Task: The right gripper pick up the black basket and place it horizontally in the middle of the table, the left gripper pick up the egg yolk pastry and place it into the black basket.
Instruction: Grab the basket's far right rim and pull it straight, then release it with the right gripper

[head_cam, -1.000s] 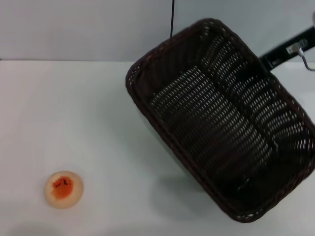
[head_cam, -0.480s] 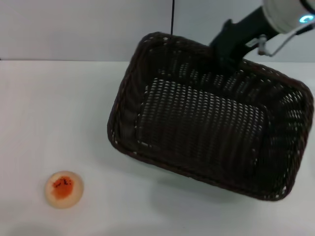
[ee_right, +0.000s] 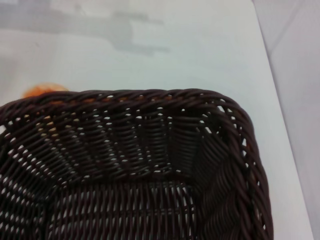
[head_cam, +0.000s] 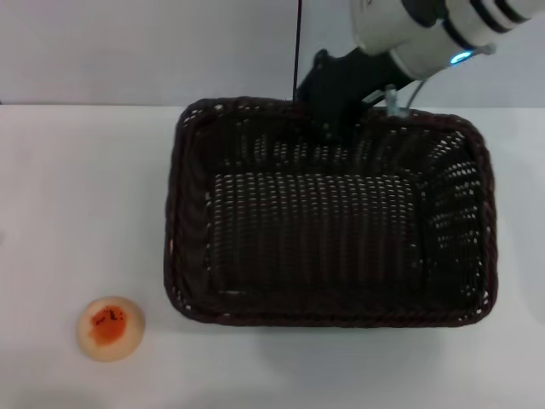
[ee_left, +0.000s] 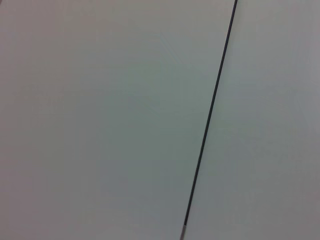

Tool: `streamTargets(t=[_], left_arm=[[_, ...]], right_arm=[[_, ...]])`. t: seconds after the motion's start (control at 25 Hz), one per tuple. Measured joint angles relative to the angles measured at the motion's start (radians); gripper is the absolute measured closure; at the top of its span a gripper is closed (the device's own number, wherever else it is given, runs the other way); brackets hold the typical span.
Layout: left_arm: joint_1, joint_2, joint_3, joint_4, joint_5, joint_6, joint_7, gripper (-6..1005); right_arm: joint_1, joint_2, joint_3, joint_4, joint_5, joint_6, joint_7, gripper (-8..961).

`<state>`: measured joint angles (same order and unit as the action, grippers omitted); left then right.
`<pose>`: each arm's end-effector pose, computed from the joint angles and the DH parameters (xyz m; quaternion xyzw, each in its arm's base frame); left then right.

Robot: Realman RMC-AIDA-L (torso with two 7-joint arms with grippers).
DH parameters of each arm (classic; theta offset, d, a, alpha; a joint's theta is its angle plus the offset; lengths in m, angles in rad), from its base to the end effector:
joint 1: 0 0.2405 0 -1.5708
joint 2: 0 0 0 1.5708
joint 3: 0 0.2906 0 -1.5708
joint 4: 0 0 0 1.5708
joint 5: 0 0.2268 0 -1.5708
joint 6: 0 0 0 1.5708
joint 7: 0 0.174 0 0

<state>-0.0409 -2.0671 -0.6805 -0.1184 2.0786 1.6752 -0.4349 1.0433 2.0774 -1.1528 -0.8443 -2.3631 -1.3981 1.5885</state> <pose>-0.4263 0.2032 0.0179 -0.5536 -0.2735 -0.4147 0.6684 0.0975 0.4656 -0.0844 -0.9893 -0.1121 -0.0666 0.0662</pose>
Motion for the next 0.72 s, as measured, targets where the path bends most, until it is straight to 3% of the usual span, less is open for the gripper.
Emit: streamTargets(t=[0.16,0.72], left_arm=[[0.009,-0.001,0.012,0.002,0.000,0.013,-0.009,178],[0.004,0.001,0.005,0.001,-0.005,0.008,-0.018,179]], right_arm=[[-0.003,0.003,-0.049,0.035,0.022,0.056,-0.002,801],[-0.072,0.007,-0.056,0.016,0.058,0.104,0.046,801]])
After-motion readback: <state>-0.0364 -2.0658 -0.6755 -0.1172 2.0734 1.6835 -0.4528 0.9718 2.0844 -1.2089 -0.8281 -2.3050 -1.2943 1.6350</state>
